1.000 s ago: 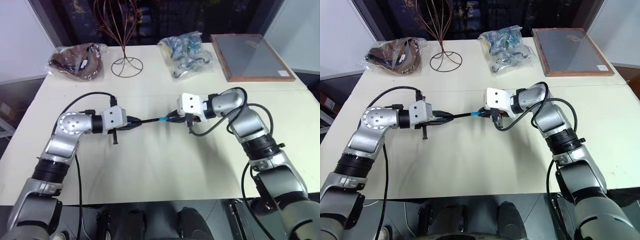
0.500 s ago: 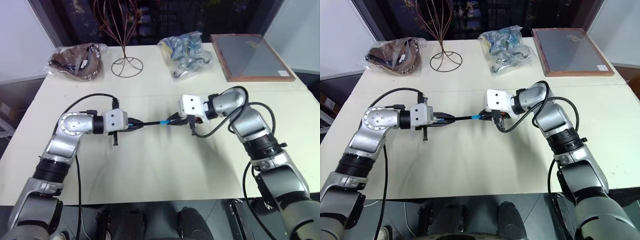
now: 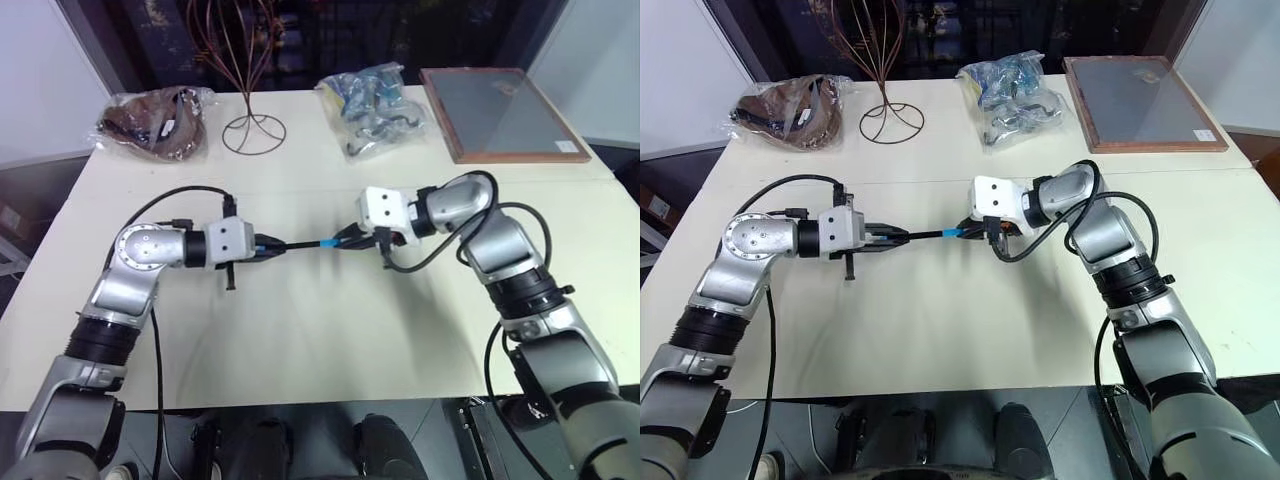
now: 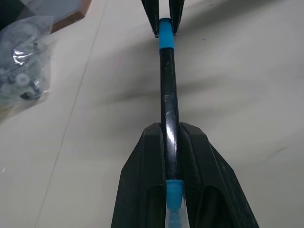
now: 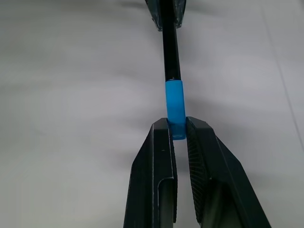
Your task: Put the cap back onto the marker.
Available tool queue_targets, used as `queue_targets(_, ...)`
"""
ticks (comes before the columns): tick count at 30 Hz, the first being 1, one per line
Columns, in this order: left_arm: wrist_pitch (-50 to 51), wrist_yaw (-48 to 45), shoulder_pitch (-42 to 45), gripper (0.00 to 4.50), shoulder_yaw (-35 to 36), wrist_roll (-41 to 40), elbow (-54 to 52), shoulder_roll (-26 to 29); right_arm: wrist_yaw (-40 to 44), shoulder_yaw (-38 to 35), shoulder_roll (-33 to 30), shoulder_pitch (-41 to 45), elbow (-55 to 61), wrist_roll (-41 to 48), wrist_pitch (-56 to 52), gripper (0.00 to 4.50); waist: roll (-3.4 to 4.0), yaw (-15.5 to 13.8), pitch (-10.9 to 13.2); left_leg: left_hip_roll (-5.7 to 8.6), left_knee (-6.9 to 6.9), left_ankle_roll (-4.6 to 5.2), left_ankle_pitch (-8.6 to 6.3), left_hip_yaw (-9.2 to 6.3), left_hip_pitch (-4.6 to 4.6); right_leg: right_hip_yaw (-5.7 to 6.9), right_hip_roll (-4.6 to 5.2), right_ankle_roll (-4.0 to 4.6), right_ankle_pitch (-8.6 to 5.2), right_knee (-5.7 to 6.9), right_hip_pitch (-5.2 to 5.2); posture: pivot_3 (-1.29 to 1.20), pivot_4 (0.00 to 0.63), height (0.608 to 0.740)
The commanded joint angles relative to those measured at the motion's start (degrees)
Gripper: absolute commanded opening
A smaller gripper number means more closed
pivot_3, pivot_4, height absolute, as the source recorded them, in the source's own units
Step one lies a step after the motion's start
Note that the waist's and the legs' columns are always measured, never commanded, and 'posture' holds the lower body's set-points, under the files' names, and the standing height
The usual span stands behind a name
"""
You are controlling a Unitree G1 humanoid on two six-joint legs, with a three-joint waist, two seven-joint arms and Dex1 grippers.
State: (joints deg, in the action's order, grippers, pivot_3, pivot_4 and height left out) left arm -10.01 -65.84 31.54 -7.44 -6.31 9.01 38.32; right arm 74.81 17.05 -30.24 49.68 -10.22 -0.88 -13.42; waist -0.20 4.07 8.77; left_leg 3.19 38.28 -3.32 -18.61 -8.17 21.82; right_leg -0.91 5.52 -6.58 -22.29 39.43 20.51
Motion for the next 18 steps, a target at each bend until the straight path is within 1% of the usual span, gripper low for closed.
queue_targets(1, 0.5, 1.0, 0.5, 0.00, 0.0, 0.0, -1.5, -0.4, -0.9, -0.4, 2.3, 2.3, 4.3, 2.7, -0.7, 0.03, 0.00, 0.0, 0.0, 0.00, 0.00, 0.00, 0.00, 0.00, 0.00, 0.00, 0.00, 0.00, 0.00, 0.01, 0.00, 0.00, 0.150, 0.740)
queue_targets(9, 0.7, 1.0, 0.8, 0.00, -0.1, 0.1, -1.2, -0.7, -1.6, 0.0, 2.7, 1.9, 6.4, 2.9, -1.8, 0.03, 0.00, 0.0, 0.0, 0.00, 0.00, 0.00, 0.00, 0.00, 0.01, 0.00, 0.00, 0.00, 0.00, 0.01, 0.00, 0.00, 0.150, 0.740)
queue_targets(18, 0.5, 0.9, 0.5, 0.00, 0.0, 0.1, -1.4, -0.7, -0.9, 0.3, 0.2, 1.5, 3.6, 1.2, 2.2, 0.03, 0.00, 0.0, 0.0, 0.00, 0.00, 0.00, 0.00, 0.00, 0.00, 0.00, 0.00, 0.00, 0.00, 0.01, 0.00, 0.00, 0.150, 0.740)
